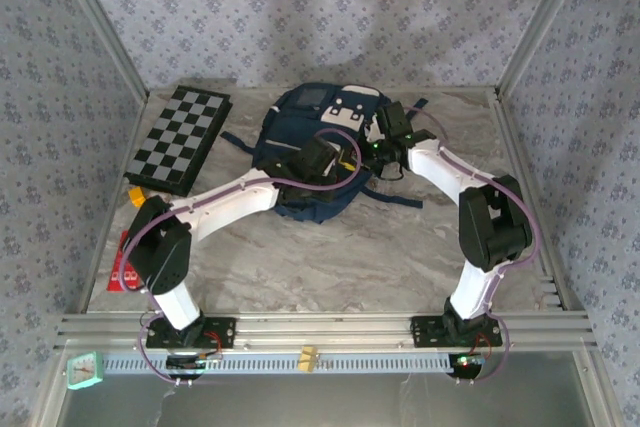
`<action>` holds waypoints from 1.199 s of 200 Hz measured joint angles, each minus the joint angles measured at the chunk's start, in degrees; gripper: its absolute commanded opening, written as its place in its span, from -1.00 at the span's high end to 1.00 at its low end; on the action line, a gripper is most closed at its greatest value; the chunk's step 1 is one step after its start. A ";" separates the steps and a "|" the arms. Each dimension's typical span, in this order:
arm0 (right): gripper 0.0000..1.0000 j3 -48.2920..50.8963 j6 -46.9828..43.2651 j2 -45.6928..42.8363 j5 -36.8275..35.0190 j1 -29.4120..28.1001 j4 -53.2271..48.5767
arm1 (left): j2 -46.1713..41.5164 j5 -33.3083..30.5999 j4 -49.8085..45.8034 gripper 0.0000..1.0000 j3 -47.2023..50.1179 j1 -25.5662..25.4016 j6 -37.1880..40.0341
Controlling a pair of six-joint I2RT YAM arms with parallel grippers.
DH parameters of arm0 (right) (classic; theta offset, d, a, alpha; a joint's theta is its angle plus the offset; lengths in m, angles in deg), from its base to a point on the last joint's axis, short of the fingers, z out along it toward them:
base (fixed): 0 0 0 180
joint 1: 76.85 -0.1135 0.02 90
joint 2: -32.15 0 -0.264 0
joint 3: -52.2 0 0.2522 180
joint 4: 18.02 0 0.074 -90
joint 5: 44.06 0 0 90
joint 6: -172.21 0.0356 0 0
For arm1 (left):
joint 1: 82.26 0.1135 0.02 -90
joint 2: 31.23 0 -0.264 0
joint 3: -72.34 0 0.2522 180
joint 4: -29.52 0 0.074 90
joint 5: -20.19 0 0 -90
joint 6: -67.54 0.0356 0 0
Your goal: Pack the student bag
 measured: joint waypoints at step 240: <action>0.95 13.86 2.34 -9.90 -0.63 8.83 1.51 | -6.71 -2.23 4.90 1.00 12.09 3.04 2.40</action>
